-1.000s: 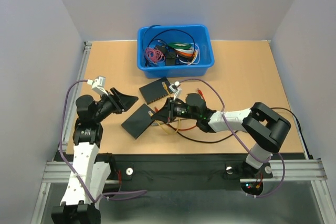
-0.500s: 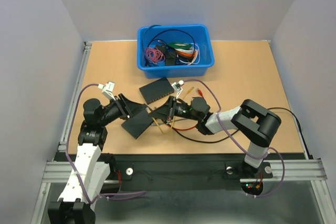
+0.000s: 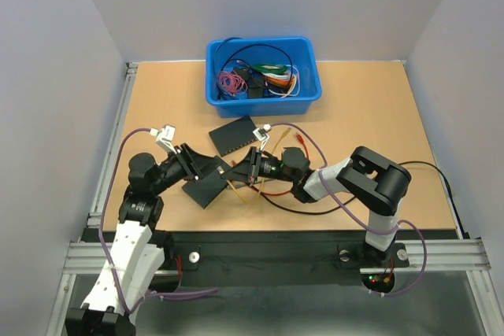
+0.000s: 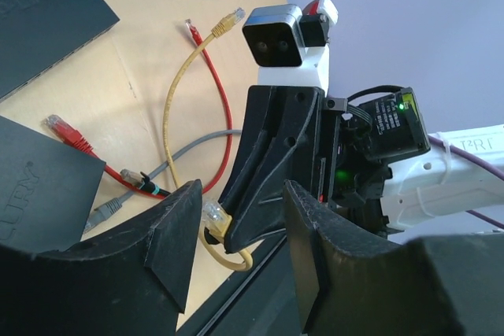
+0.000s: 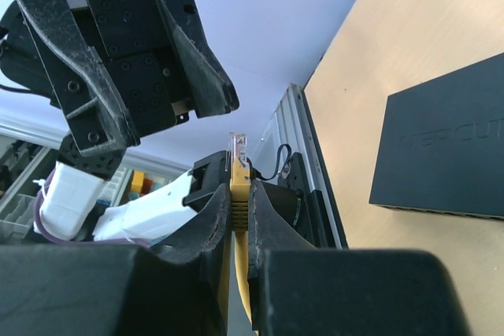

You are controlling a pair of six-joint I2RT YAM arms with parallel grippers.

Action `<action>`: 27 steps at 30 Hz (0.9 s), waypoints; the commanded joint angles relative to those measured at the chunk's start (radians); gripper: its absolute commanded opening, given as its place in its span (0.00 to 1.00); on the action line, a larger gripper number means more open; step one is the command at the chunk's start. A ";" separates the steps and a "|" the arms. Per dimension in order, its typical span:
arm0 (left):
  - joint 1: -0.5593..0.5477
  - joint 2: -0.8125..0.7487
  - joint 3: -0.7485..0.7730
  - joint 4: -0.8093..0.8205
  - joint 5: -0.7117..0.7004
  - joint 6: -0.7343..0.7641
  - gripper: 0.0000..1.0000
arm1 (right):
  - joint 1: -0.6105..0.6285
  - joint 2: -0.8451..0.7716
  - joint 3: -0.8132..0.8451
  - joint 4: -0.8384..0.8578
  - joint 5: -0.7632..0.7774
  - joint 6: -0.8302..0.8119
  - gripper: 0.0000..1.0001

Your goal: Insert the plug into the switch port

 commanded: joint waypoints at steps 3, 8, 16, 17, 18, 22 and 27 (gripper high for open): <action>-0.052 -0.015 -0.018 0.051 -0.062 -0.014 0.56 | 0.033 0.017 0.041 0.385 0.013 0.041 0.00; -0.083 -0.007 -0.023 0.037 -0.096 -0.014 0.56 | 0.045 0.011 0.040 0.427 0.031 0.045 0.00; -0.108 -0.032 -0.032 0.025 -0.128 -0.024 0.45 | 0.045 -0.018 0.009 0.448 0.063 0.001 0.00; -0.111 -0.036 -0.034 0.024 -0.130 -0.026 0.43 | 0.045 -0.024 -0.005 0.462 0.091 -0.007 0.00; -0.112 -0.038 -0.037 0.025 -0.131 -0.029 0.43 | 0.045 -0.026 -0.008 0.470 0.098 -0.010 0.00; -0.122 -0.047 -0.044 0.024 -0.143 -0.035 0.48 | 0.045 -0.010 0.027 0.468 0.086 -0.010 0.01; -0.128 -0.047 -0.037 0.001 -0.185 -0.032 0.57 | 0.045 -0.001 0.046 0.485 0.072 -0.001 0.00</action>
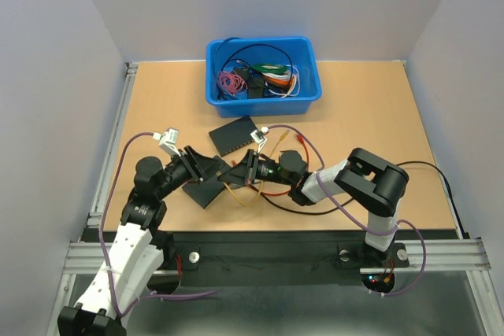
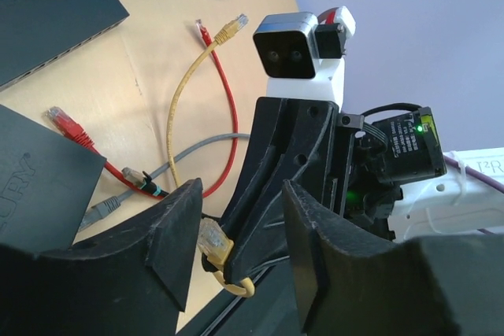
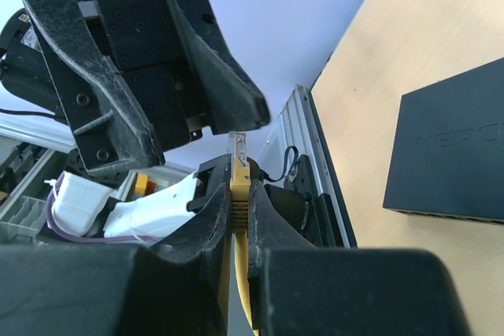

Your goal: Insert the plug into the switch port

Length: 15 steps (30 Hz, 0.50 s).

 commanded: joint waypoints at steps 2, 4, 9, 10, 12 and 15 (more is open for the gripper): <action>-0.009 -0.012 0.000 -0.006 -0.038 0.008 0.57 | 0.006 -0.018 0.038 0.473 0.019 -0.010 0.00; -0.009 -0.010 0.002 -0.009 -0.045 0.010 0.57 | 0.006 -0.024 0.034 0.482 0.015 -0.001 0.01; -0.009 -0.001 -0.007 0.001 -0.052 0.007 0.47 | 0.004 -0.032 0.018 0.487 0.026 -0.015 0.00; -0.009 0.001 -0.013 0.021 -0.045 0.007 0.45 | 0.004 -0.030 0.014 0.494 0.036 -0.020 0.00; -0.009 0.002 -0.024 0.043 -0.021 0.001 0.43 | 0.003 -0.020 0.014 0.514 0.050 -0.020 0.00; -0.009 -0.007 -0.044 0.060 -0.013 -0.012 0.42 | 0.003 0.008 0.030 0.530 0.061 -0.009 0.00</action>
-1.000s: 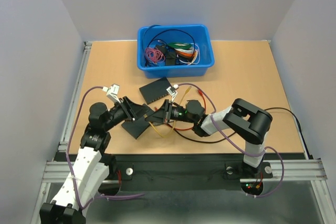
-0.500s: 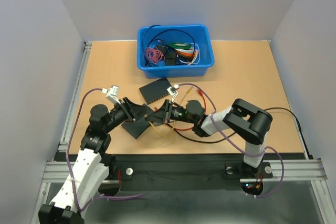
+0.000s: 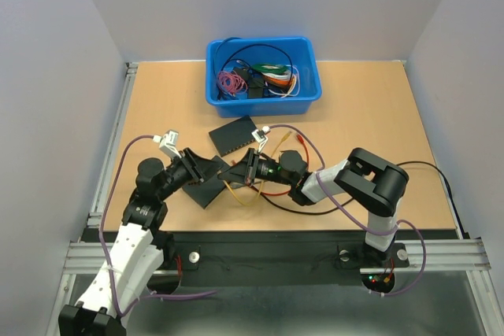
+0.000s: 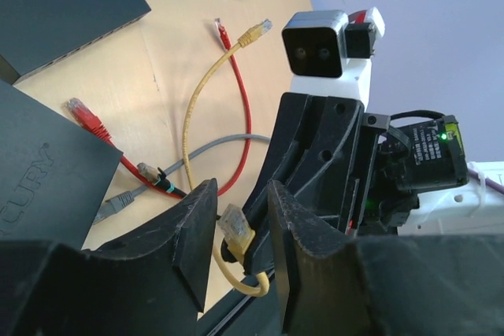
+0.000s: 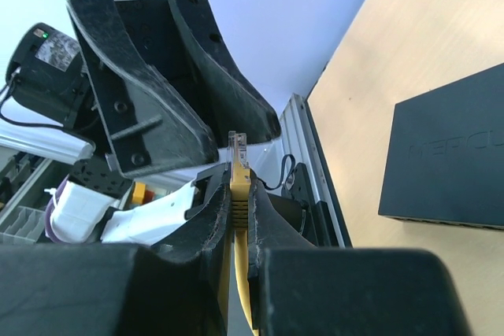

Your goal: Insert the plug into the switch port

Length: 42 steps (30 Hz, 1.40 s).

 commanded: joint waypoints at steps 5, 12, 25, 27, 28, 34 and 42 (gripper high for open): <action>-0.009 -0.020 -0.039 0.078 0.041 -0.018 0.41 | 0.003 0.019 0.046 0.528 0.058 -0.025 0.00; -0.009 -0.050 -0.050 0.078 0.012 -0.034 0.03 | 0.003 0.042 0.041 0.528 0.049 -0.012 0.00; -0.009 -0.087 0.010 -0.075 -0.117 -0.011 0.00 | 0.003 -0.214 -0.111 0.129 0.101 -0.312 0.59; -0.011 -0.087 0.015 -0.087 -0.134 -0.011 0.00 | 0.009 -0.292 -0.099 -0.107 0.136 -0.409 0.59; -0.011 -0.090 0.015 -0.092 -0.139 -0.012 0.00 | 0.024 -0.326 -0.083 -0.193 0.160 -0.458 0.57; -0.014 -0.078 0.028 -0.124 -0.188 -0.014 0.00 | 0.211 -0.412 0.173 -0.738 0.487 -0.865 0.55; -0.017 -0.090 0.064 -0.176 -0.206 -0.003 0.00 | 0.329 -0.280 0.360 -0.944 0.723 -0.991 0.47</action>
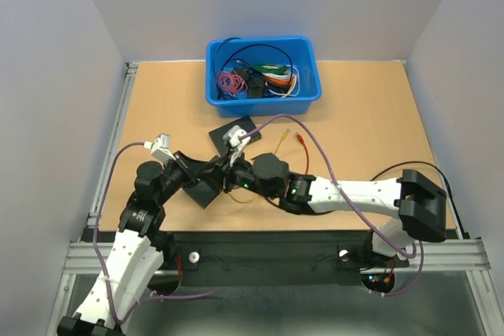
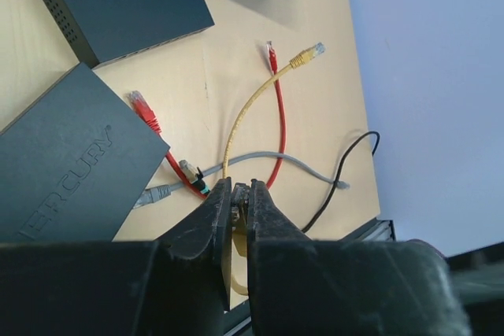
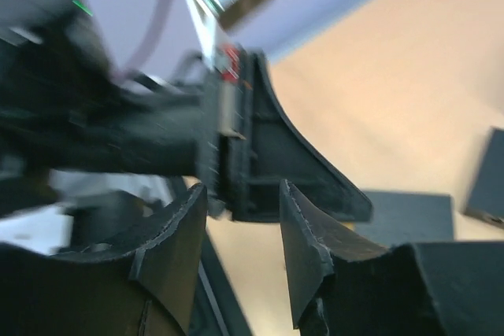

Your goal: Insert the plug into the switch port

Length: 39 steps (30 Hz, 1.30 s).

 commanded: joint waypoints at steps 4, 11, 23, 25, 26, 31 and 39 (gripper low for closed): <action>-0.006 -0.010 0.063 -0.024 -0.034 0.023 0.00 | 0.070 0.083 0.062 -0.176 0.251 -0.147 0.47; -0.006 -0.012 0.064 -0.027 -0.040 0.025 0.00 | 0.072 0.044 0.002 -0.149 0.326 -0.144 0.47; -0.006 -0.006 0.051 -0.002 -0.027 0.026 0.00 | 0.070 0.073 -0.018 -0.096 0.289 -0.109 0.48; -0.005 -0.015 0.049 -0.002 -0.025 0.022 0.00 | 0.072 0.093 -0.006 -0.083 0.285 -0.104 0.47; -0.006 -0.021 0.048 -0.002 -0.025 0.020 0.00 | 0.070 0.098 -0.001 -0.081 0.286 -0.102 0.47; -0.006 -0.027 0.043 -0.002 -0.024 0.016 0.00 | 0.070 0.123 0.017 -0.063 0.303 -0.101 0.47; -0.006 -0.029 0.038 0.001 -0.020 0.014 0.00 | 0.071 0.130 0.034 -0.035 0.322 -0.098 0.44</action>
